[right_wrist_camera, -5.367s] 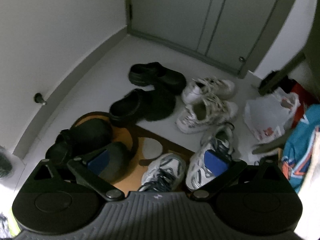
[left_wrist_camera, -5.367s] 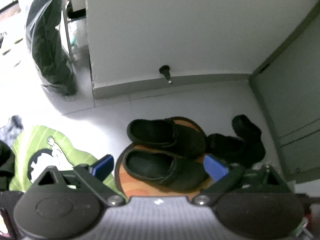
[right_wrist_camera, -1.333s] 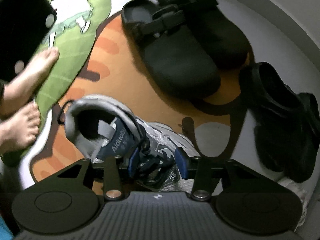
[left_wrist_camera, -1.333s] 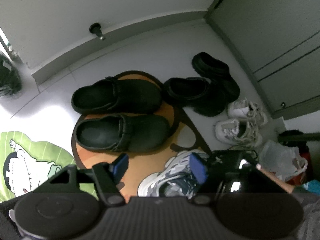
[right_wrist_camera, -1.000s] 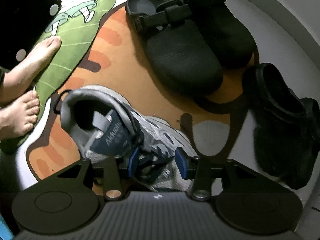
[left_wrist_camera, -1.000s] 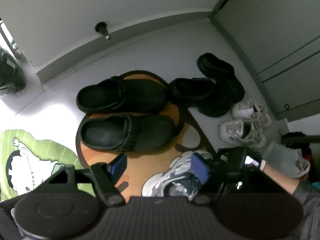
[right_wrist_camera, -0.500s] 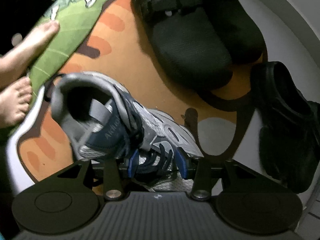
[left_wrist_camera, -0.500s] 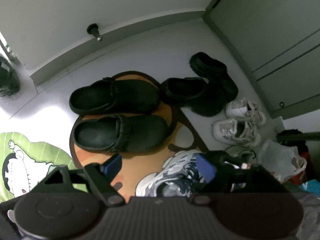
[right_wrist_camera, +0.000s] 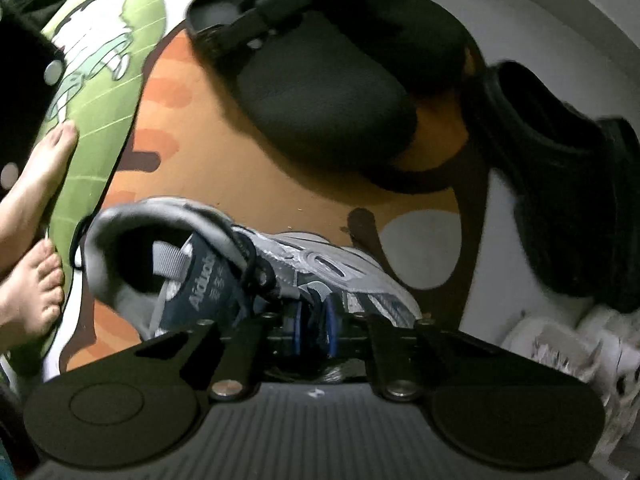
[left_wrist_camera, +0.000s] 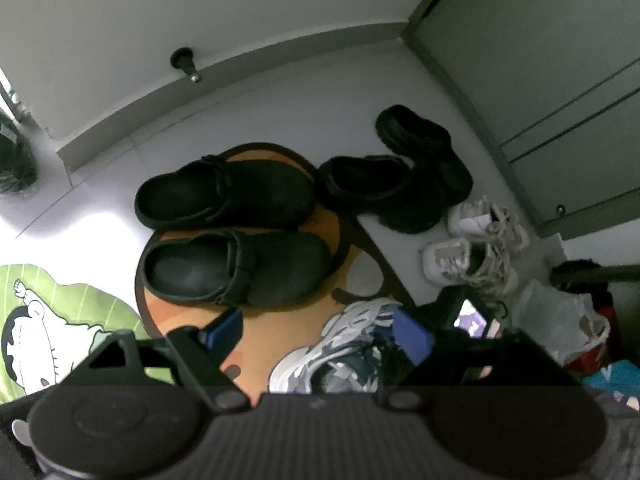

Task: Organize scattered shoes
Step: 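Close the right gripper on the grey-white sneaker's heel collar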

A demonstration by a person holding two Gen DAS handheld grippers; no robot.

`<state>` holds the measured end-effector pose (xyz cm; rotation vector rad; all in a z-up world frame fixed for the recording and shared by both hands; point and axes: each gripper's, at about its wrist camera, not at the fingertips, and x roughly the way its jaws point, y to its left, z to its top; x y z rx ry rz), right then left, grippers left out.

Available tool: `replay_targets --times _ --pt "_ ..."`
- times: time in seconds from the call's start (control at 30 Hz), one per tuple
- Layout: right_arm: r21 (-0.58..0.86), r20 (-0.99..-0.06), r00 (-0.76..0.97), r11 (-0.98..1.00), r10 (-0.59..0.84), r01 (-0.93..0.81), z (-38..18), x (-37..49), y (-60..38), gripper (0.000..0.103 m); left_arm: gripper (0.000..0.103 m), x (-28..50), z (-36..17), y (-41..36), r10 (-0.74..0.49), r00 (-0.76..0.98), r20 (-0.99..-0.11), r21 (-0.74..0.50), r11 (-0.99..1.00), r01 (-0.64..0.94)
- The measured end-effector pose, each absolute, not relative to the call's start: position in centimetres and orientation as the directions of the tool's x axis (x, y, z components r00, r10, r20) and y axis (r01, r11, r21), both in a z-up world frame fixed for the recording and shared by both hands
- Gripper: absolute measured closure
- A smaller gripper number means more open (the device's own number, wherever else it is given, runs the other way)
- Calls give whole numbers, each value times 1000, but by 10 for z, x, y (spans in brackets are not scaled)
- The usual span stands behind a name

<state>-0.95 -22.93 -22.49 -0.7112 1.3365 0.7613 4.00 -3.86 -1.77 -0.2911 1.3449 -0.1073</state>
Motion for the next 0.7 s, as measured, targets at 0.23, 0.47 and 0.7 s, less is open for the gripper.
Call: replay_targets --times 0.23,0.47,0.7 --pt "25 -992 63 657 110 -754 -221 -3 -240 96 19 41 -22 -33 -240 221 -945 -271 955 -122" --pt "52 -986 68 676 150 -735 -215 0 -236 98 19 42 -21 -37 -248 219 -944 -277 955 -110" --pt "44 -982 98 705 159 -708 -210 4 -241 98 19 43 -21 -38 -252 219 -943 -282 952 -116"
